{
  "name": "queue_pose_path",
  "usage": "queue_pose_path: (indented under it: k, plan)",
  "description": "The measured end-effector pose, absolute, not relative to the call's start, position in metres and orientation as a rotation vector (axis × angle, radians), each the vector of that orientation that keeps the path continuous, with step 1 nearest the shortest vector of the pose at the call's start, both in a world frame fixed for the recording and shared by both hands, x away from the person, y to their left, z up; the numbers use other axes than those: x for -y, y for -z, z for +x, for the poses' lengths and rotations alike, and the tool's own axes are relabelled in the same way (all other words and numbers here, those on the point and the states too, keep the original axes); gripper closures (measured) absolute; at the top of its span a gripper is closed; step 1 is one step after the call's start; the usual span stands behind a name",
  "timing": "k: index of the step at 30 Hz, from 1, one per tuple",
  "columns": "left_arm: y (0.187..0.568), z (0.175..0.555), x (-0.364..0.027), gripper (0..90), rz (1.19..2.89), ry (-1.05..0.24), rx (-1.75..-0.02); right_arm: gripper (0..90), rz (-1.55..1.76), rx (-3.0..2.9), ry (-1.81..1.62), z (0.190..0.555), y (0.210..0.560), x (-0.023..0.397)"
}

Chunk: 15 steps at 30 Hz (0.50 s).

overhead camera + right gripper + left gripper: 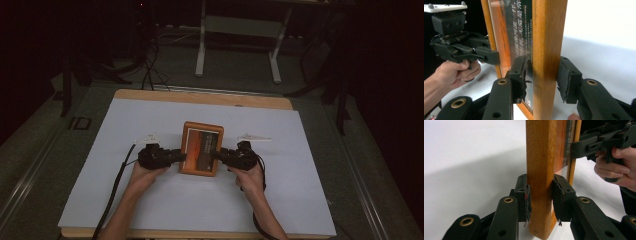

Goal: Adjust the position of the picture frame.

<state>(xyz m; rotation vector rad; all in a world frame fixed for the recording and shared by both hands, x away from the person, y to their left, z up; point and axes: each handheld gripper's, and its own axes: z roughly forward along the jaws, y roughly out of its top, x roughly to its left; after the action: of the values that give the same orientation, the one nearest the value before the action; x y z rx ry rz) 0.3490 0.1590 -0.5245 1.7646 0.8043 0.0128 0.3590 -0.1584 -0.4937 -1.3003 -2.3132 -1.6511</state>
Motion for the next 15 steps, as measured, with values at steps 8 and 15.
queue_pose_path:
  k: [8, 15]
  plan:
    - [0.528, 0.337, -0.137, 68.2, 1.796, -0.057, -0.881, 58.9, -1.322, 2.337, 1.577, 0.36, 0.495, 0.171]
    - [0.526, 0.333, -0.128, 65.9, 1.821, -0.143, -0.915, 59.1, -1.366, 2.329, 1.537, 0.363, 0.495, 0.174]
